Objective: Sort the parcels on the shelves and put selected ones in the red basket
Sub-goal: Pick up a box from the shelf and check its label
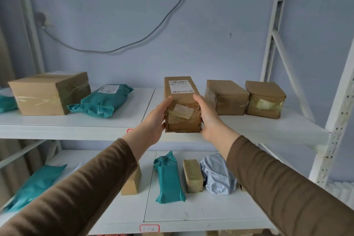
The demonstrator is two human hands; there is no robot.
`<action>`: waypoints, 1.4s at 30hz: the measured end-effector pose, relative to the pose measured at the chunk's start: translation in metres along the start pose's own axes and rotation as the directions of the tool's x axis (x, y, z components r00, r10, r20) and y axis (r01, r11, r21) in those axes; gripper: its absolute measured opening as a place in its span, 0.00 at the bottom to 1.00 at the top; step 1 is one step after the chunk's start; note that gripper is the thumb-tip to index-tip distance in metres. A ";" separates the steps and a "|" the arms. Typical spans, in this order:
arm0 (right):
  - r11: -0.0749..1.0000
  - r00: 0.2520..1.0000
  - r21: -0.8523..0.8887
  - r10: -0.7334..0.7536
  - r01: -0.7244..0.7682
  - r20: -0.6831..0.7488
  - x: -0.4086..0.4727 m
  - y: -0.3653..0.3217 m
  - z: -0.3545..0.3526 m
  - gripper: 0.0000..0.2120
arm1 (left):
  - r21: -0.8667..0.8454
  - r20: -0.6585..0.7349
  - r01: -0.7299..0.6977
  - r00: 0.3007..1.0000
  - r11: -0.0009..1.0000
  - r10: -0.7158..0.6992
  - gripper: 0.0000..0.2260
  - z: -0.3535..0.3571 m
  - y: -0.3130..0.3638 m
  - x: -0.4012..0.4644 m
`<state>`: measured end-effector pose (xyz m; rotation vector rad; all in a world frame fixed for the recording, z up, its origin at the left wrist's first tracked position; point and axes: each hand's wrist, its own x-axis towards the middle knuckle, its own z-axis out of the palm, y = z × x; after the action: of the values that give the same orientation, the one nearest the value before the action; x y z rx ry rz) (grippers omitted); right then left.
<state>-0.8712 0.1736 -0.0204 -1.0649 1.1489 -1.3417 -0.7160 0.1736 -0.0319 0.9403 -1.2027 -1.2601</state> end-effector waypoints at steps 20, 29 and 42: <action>0.995 0.999 -0.103 -0.001 -0.004 -0.050 0.131 0.000 0.037 0.37 | 0.068 -0.114 0.097 0.990 0.993 -0.089 0.14 -0.022 0.007 0.132; 0.702 0.669 -0.495 -0.687 0.512 -0.283 0.125 -0.032 -0.054 0.14 | 0.458 -0.041 -0.441 0.857 0.772 0.514 0.25 0.034 0.050 0.131; 0.931 0.834 -0.342 -0.289 0.130 -0.470 0.146 -0.039 -0.145 0.30 | 0.211 0.163 0.067 0.981 0.975 -0.103 0.23 0.152 -0.012 0.148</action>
<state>-1.0316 0.0403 -0.0035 -1.1007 1.7134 -1.7357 -0.8796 0.0421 0.0021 1.0580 -1.4642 -1.3251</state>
